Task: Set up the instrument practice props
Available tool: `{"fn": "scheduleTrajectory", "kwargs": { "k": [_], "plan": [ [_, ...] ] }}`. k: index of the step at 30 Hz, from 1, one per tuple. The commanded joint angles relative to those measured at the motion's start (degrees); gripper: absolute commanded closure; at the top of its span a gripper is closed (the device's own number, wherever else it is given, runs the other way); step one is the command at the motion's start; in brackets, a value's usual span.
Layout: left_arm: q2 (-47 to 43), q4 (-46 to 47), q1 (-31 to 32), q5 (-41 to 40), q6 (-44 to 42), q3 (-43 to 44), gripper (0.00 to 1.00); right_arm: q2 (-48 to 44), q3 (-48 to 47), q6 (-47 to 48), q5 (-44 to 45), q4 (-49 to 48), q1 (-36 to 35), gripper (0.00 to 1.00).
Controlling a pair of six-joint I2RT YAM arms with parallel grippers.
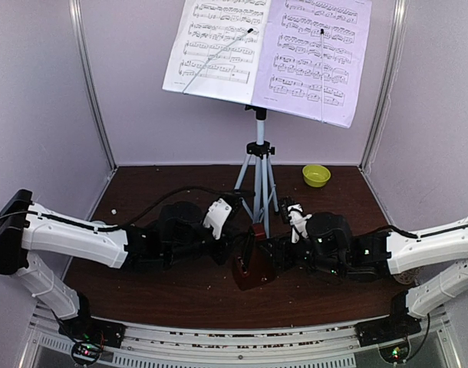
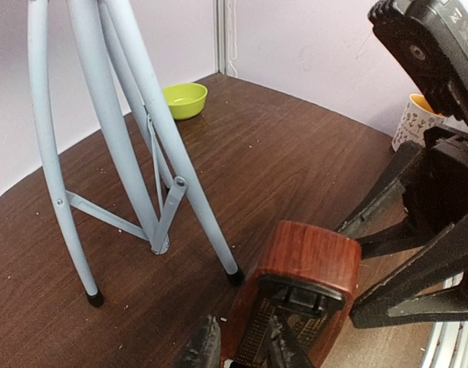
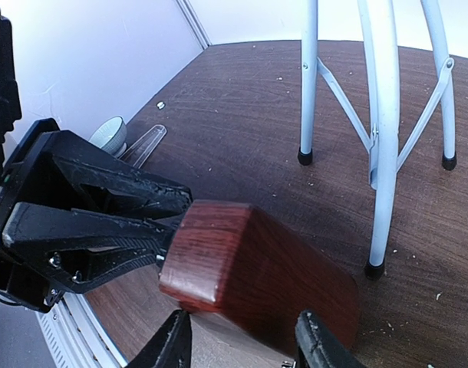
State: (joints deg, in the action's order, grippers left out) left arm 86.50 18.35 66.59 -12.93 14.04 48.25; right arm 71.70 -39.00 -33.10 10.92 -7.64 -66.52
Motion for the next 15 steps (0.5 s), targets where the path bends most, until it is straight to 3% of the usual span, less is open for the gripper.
{"fn": "scheduleTrajectory", "kwargs": {
  "k": [1,8,15],
  "plan": [
    [1.01,1.68,0.09,2.18,-1.14,2.1,0.79,-0.35,0.28,0.7,0.09,-1.58,-0.11,0.54],
    [1.28,1.51,1.29,3.31,-2.03,2.11,0.81,0.1,0.11,0.78,-0.33,-2.19,-0.14,0.56],
    [2.79,-3.37,3.54,-4.1,-1.4,4.71,0.83,0.46,0.06,0.71,-0.94,-2.72,-0.13,0.58]
  ]
}}
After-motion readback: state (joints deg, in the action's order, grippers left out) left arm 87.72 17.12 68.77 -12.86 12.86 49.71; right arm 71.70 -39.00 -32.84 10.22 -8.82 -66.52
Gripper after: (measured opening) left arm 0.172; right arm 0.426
